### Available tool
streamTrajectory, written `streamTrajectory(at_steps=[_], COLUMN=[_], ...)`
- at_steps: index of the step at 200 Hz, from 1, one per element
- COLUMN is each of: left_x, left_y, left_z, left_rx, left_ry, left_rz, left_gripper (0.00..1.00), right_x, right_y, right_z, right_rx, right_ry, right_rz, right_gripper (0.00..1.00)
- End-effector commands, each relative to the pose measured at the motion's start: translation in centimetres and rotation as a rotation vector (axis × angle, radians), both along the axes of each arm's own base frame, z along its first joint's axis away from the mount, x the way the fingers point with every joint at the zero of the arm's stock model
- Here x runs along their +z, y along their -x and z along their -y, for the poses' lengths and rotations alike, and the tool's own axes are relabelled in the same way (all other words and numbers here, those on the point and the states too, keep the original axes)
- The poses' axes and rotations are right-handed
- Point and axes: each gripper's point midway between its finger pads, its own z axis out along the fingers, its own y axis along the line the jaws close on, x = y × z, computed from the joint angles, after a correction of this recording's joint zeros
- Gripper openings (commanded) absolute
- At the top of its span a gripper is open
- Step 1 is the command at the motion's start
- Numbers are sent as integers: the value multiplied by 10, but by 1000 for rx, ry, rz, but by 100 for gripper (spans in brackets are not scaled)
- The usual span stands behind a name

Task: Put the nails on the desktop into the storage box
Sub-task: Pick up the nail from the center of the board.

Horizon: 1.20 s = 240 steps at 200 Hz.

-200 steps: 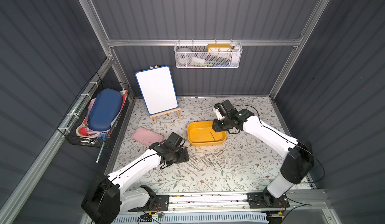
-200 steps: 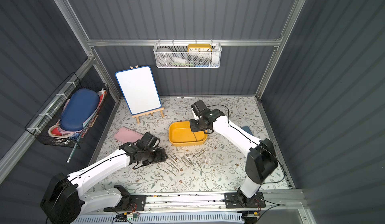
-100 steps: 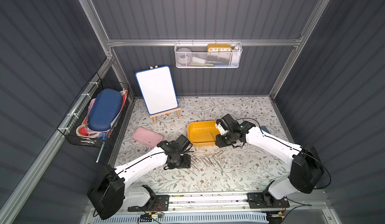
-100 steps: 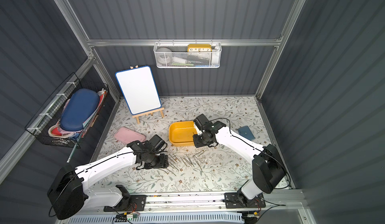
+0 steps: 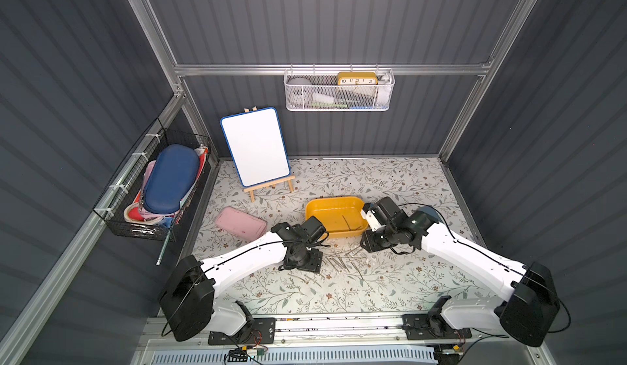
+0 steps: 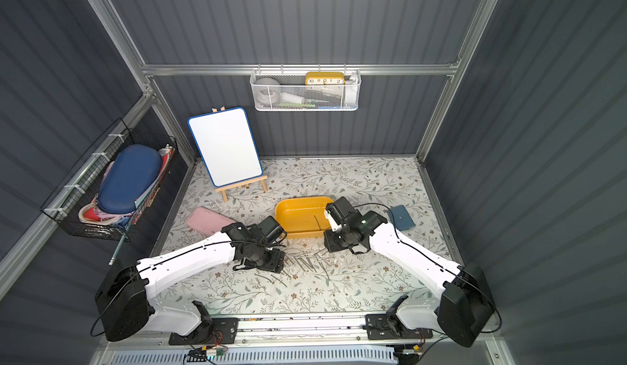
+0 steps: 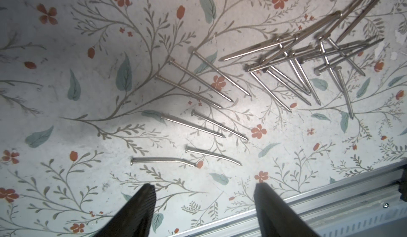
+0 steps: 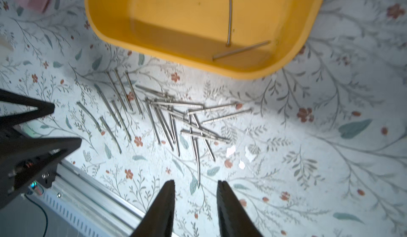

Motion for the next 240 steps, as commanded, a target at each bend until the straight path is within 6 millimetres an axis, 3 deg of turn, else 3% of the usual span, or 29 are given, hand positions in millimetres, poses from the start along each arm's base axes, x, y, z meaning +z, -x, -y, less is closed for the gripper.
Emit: streamTrajectory(at_steps=[1, 24, 45, 108, 195, 240], left_x=[6, -2, -4, -5, -6, -7], left_y=[-1, -2, -3, -2, -4, -5], left_z=[0, 1, 4, 4, -1, -4], left_rx=[-28, -32, -35, -30, -7, -1], left_ry=[6, 5, 20, 40, 19, 6], left_rz=[26, 21, 29, 33, 48, 52], left_gripper=[76, 77, 76, 77, 78, 79], right_x=[-18, -37, -48, -75, -97, -112], right_y=[39, 65, 75, 62, 41, 43], right_z=[3, -8, -16, -18, -18, -9], right_rx=[25, 64, 107, 135, 141, 153], right_ry=[43, 32, 51, 165, 279, 353], right_rz=[-73, -111, -111, -103, -96, -130], right_gripper=[36, 35, 34, 32, 31, 26])
